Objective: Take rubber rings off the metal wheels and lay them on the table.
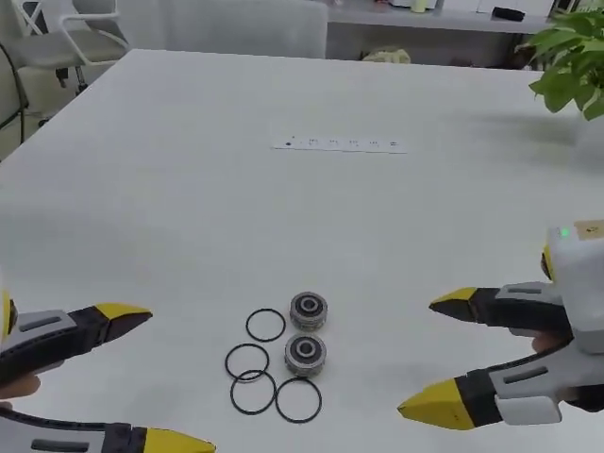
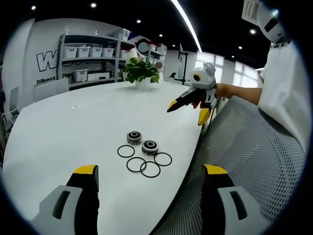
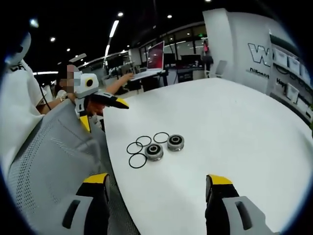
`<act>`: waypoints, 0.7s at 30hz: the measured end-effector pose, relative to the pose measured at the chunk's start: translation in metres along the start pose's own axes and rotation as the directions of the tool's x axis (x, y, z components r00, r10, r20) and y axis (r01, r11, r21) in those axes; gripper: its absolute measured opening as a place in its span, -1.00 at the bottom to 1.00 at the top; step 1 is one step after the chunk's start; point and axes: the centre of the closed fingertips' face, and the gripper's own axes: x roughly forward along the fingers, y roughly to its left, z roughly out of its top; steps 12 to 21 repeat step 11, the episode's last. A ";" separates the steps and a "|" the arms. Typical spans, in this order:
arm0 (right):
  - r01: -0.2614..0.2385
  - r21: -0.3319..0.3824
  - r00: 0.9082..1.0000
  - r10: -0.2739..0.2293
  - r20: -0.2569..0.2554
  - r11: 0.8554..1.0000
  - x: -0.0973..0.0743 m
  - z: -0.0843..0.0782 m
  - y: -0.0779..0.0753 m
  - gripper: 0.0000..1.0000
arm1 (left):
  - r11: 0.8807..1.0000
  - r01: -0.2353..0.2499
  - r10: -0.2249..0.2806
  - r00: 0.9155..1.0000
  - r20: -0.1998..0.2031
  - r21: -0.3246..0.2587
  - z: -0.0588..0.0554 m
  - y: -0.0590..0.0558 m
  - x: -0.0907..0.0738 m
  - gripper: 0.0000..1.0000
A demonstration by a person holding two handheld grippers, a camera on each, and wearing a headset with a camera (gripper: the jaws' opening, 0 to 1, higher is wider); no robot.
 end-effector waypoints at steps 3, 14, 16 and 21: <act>0.019 0.045 0.999 -0.020 0.028 0.999 -0.005 -0.004 -0.002 0.60 | 1.000 0.005 -0.005 1.000 0.000 -0.007 0.000 -0.001 0.001 0.69; 0.038 0.091 0.998 -0.042 0.037 0.995 -0.005 -0.015 0.000 0.62 | 1.000 0.009 -0.009 1.000 0.002 -0.019 -0.001 -0.003 0.001 0.70; 0.038 0.091 0.998 -0.042 0.037 0.995 -0.005 -0.015 0.000 0.62 | 1.000 0.009 -0.009 1.000 0.002 -0.019 -0.001 -0.003 0.001 0.70; 0.038 0.091 0.998 -0.042 0.037 0.995 -0.005 -0.015 0.000 0.62 | 1.000 0.009 -0.009 1.000 0.002 -0.019 -0.001 -0.003 0.001 0.70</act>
